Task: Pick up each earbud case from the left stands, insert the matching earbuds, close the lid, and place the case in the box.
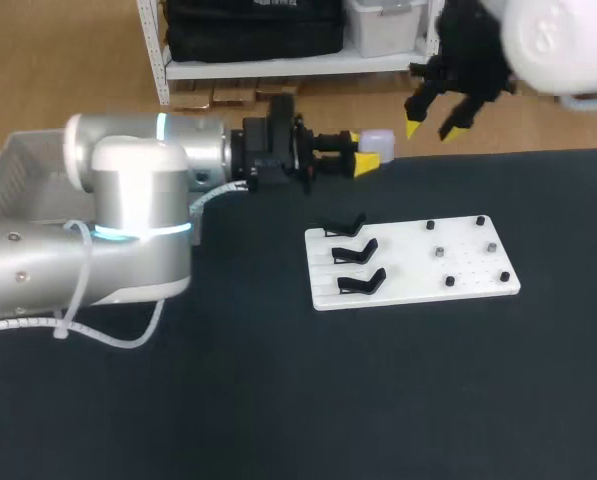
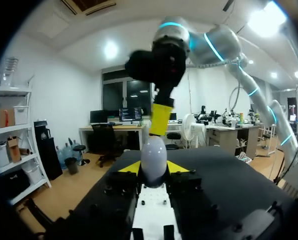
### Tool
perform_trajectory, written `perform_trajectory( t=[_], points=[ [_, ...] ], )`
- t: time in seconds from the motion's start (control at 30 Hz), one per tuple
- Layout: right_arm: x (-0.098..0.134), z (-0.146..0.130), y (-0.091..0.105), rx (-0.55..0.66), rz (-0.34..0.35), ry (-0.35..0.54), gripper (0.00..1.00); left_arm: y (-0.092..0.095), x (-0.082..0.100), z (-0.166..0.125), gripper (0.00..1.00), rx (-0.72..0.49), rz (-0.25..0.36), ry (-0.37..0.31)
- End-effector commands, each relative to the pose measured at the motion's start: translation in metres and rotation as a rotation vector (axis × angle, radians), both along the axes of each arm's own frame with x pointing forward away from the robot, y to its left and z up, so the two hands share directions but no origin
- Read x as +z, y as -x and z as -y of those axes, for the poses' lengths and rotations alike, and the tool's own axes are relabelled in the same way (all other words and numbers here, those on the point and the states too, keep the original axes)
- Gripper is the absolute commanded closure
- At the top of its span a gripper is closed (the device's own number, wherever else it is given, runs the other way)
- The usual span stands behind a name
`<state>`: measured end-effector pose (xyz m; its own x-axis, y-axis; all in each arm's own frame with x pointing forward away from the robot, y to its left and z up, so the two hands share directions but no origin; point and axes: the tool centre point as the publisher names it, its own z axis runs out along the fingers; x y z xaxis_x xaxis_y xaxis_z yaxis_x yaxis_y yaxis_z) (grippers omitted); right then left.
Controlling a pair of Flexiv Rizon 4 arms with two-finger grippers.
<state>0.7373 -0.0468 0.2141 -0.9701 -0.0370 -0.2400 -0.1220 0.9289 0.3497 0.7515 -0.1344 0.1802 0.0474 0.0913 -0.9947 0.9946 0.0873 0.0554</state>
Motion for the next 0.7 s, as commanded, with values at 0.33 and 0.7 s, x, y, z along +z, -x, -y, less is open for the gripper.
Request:
perform_trajectory(
  t=[0.33, 0.7],
  points=[
    [-0.002, 0.011, 0.015, -0.081, 0.134, -0.073, 0.00, 0.014, 0.042, -0.170, 1.00, 0.190, 0.158, -0.028],
    [-0.002, 0.011, 0.015, -0.081, 0.134, -0.073, 0.00, -0.018, 0.008, -0.307, 1.00, 0.291, 0.077, -0.099]
  ],
)
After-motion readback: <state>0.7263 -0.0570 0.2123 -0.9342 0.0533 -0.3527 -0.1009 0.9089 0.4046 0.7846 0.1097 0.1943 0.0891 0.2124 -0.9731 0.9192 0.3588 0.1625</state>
